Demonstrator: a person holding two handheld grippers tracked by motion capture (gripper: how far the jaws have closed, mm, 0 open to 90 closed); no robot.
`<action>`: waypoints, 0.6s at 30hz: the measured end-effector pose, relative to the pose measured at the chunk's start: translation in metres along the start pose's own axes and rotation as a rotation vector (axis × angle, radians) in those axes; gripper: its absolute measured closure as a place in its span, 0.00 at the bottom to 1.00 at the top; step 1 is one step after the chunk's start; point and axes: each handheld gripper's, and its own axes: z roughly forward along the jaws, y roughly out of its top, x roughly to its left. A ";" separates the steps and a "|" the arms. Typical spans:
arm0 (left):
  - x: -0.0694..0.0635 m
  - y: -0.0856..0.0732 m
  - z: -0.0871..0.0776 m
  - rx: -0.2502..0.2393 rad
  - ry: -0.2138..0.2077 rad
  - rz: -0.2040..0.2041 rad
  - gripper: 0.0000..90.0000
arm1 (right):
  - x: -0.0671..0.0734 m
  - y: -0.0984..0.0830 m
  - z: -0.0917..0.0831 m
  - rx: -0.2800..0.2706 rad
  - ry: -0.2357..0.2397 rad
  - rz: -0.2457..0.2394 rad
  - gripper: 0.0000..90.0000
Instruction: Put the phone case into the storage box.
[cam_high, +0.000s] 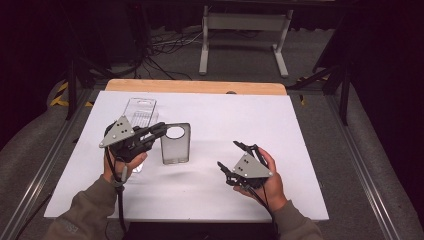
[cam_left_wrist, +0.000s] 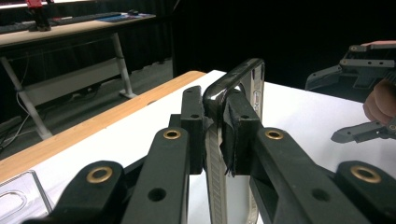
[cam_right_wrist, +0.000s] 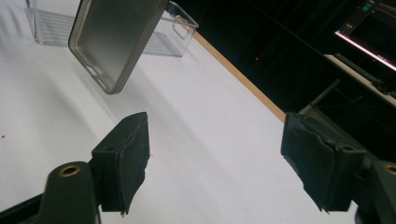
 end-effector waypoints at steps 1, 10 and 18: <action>0.000 0.000 -0.001 0.002 -0.001 -0.002 0.89 | 0.000 -0.001 -0.001 0.005 0.000 0.004 0.27; 0.001 0.003 -0.006 -0.012 0.008 -0.001 0.89 | 0.002 -0.013 -0.014 0.015 0.004 0.048 0.23; 0.002 0.005 -0.009 -0.021 0.010 0.005 0.89 | 0.001 -0.025 -0.020 0.040 -0.006 0.062 0.23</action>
